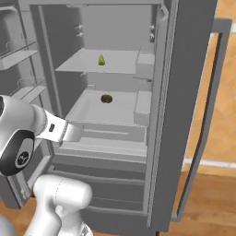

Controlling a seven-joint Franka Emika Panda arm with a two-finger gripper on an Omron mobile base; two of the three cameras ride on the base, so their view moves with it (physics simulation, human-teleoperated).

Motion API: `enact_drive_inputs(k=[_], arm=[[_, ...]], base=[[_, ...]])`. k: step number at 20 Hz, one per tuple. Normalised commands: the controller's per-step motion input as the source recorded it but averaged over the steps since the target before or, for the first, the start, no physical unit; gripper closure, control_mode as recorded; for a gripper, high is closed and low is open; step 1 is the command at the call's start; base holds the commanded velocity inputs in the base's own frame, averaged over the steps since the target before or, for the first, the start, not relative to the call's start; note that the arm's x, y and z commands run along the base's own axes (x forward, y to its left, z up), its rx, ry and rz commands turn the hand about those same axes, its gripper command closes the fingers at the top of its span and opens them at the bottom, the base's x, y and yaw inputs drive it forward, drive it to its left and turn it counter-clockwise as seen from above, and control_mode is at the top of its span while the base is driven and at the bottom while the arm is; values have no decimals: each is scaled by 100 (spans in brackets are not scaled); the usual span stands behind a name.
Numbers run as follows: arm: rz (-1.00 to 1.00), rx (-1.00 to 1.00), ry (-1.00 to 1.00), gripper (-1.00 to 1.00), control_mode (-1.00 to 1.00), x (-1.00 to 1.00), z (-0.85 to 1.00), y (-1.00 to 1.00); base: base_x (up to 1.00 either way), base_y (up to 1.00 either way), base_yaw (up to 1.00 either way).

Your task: Grab a lemon wedge from the fridge and one ice cube from the ice bowl, and put them in the glass of lemonade.

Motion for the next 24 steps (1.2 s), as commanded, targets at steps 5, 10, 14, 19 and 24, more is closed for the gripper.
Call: enact_drive_inputs(k=[5, 10, 14, 19, 24], arm=[[0, 0, 0, -100, 100, 0, 0, 0], [0, 0, 0, -100, 100, 0, 0, 0], [2, 0, 1, -100, -100, 29, 0, -1], [0, 0, -2, -100, -100, 11, -2, 0], [3, 0, -1, -100, -100, 31, 39, 0]], base=[[16, -37, 32], [18, -33, 21], [0, 0, 0], [0, 0, 0], [0, 0, 0]])
